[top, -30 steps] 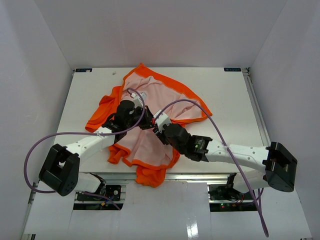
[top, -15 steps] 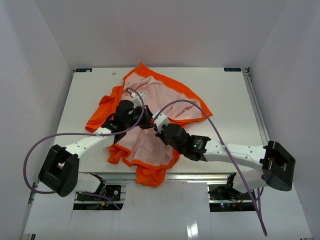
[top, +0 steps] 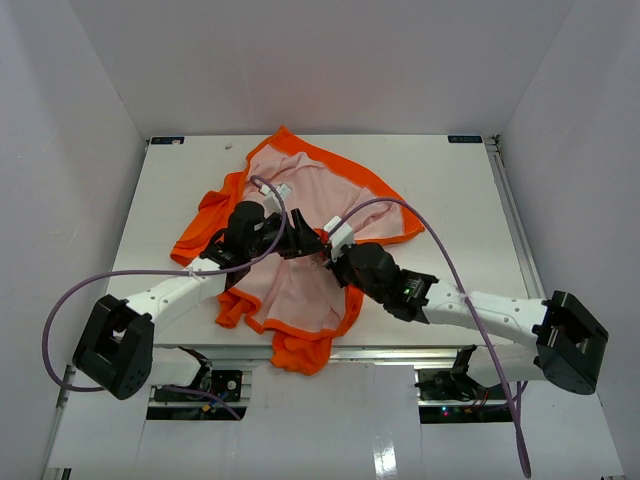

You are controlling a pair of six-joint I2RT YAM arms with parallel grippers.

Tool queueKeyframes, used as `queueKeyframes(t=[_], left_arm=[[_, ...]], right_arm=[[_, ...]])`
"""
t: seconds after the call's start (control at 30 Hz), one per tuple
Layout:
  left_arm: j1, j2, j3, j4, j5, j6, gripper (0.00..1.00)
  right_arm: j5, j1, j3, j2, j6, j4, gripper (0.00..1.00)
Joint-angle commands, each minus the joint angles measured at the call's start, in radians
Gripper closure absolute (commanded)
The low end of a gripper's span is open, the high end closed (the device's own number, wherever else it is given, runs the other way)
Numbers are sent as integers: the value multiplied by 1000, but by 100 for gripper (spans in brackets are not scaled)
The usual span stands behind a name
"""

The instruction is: Zip up the jacket

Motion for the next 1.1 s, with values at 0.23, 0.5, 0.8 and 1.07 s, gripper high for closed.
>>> queueKeyframes(t=[0.23, 0.5, 0.8, 1.07], left_arm=[[106, -155, -38, -56, -48, 76, 17], [110, -265, -226, 43, 18, 96, 46], [110, -328, -525, 213, -38, 31, 83], [60, 76, -573, 656, -40, -16, 100]], right_arm=[[-466, -247, -172, -194, 82, 241, 92], [-689, -323, -174, -178, 141, 321, 92], [-823, -371, -164, -221, 179, 363, 92], [-842, -389, -231, -303, 187, 413, 92]])
